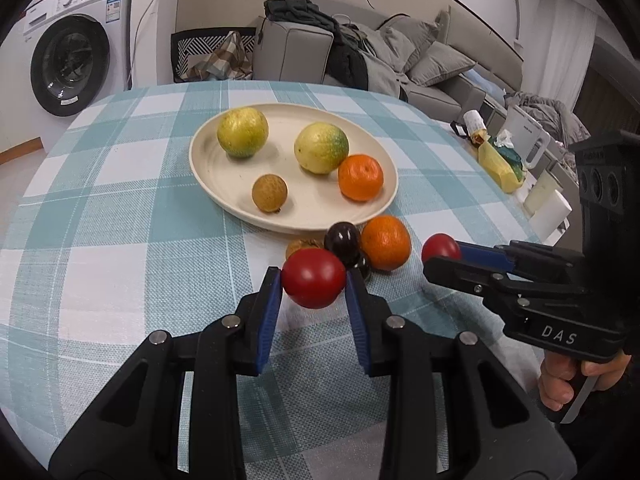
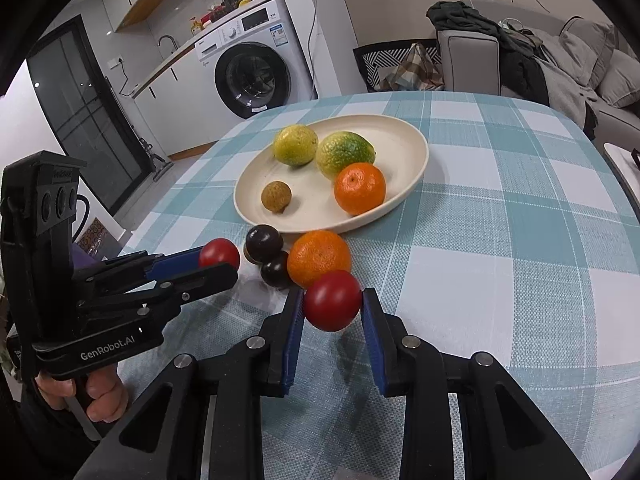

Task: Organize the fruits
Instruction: 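Carry both red tomatoes over the cream plate and release them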

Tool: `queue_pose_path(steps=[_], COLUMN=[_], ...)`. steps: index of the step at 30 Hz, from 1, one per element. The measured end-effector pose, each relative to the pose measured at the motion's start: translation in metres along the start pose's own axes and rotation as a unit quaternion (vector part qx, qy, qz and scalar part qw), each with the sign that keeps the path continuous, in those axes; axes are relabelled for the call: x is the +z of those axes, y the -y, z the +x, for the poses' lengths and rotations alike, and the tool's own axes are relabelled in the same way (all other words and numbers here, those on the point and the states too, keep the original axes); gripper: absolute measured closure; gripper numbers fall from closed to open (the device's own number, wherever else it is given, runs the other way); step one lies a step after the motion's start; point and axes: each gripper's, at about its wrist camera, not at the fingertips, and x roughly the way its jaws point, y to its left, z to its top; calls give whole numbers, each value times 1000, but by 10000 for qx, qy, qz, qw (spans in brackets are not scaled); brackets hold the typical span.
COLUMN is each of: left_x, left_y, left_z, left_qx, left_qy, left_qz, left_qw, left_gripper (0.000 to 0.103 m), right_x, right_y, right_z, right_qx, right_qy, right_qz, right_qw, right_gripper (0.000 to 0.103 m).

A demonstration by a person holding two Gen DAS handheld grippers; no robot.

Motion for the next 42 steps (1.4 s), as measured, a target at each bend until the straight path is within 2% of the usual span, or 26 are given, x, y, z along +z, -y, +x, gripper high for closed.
queue_pose_path(steps=[14, 24, 35, 42], left_x=[25, 41, 49, 54], left_y=[-15, -25, -32, -39], left_z=[-19, -17, 5, 22], left_qx=[214, 391, 573, 634], left_qy=[392, 523, 424, 318], left_qz=[-91, -168, -85, -115], left_qw=[9990, 9977, 9974, 9974], left_gripper=[74, 74, 74, 74], right_x=[21, 39, 50, 54], right_y=[-6, -15, -12, -17], right_z=[-13, -4, 12, 28], right_qx=[26, 73, 63, 23], right_qy=[341, 390, 253, 86], right_qz=[124, 149, 452, 389], right_qw=[9993, 9991, 9986, 9992], right_gripper=[73, 73, 73, 73])
